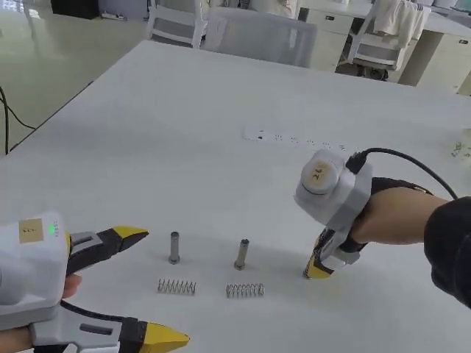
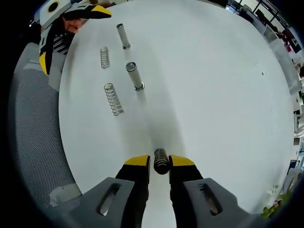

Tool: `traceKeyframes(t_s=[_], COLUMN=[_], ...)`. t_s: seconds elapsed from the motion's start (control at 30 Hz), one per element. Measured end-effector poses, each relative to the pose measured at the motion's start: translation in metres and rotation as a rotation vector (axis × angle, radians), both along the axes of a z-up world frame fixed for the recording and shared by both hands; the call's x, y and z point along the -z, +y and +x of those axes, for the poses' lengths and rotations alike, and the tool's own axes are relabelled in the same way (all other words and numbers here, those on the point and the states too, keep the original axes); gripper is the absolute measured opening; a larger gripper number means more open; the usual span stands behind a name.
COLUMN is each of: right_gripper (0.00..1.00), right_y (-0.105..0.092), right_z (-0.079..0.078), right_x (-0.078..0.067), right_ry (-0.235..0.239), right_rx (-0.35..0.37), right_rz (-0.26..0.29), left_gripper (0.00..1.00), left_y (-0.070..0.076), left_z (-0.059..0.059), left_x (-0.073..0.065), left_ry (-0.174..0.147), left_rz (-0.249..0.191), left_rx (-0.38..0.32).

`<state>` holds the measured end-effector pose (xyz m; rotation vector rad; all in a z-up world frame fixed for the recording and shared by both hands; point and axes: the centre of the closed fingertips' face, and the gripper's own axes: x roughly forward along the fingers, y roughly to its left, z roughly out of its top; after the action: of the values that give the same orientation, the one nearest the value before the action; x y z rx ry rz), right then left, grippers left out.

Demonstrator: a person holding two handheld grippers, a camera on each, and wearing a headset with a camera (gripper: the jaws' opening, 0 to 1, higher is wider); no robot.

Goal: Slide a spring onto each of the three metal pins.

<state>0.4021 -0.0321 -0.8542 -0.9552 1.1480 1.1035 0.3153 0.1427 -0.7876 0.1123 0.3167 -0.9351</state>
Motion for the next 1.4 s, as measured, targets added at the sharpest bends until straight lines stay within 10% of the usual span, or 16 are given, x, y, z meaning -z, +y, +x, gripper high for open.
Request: traceKeyframes(t_s=[0.57, 1.4], right_gripper=[0.27, 0.22], right_y=[0.011, 0.056], right_z=[0.004, -0.035], right_x=[-0.019, -0.02], right_ry=[-0.083, -0.037], right_rx=[-0.055, -0.202], right_rz=[0.047, 0.083], left_gripper=[0.9, 0.89], left_y=[-0.002, -0.003], left_z=[-0.001, -0.002], left_x=[0.001, 0.0], left_ry=[0.003, 0.002], left_rz=[0.004, 0.011], left_rx=[0.006, 0.01])
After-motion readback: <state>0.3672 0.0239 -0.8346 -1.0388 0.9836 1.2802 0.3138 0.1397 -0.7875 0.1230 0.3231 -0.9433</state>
